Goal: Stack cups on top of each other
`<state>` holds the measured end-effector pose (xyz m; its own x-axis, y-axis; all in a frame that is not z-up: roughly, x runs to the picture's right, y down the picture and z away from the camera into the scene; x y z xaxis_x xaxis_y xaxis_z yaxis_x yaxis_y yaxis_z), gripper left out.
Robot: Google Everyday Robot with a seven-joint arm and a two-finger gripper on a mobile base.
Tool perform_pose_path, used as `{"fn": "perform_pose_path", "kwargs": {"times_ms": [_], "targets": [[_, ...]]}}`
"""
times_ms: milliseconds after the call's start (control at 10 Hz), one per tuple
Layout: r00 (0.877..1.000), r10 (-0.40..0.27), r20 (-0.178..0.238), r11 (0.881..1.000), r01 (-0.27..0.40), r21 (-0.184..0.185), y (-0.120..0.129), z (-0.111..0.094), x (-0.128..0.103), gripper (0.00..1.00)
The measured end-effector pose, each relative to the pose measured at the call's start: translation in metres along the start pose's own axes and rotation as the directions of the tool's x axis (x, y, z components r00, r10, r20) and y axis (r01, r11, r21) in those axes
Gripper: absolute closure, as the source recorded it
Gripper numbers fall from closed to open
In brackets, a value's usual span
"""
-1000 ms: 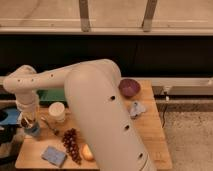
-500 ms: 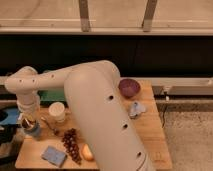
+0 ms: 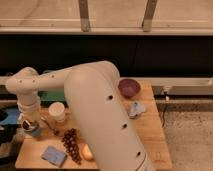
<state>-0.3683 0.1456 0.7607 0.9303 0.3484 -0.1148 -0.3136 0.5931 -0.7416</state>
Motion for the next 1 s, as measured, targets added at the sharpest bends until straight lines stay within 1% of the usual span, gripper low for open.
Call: {"fn": "perform_pose_path", "kwargs": {"times_ms": [300,1000], "targets": [[1.0,0.003,-0.008,1.0,-0.003,-0.006,-0.0019,0.0026,0.0024,0.22],[1.0,0.016,-0.003,1.0,-0.016,-0.01,-0.0077,0.0062,0.0068,0.22]]}}
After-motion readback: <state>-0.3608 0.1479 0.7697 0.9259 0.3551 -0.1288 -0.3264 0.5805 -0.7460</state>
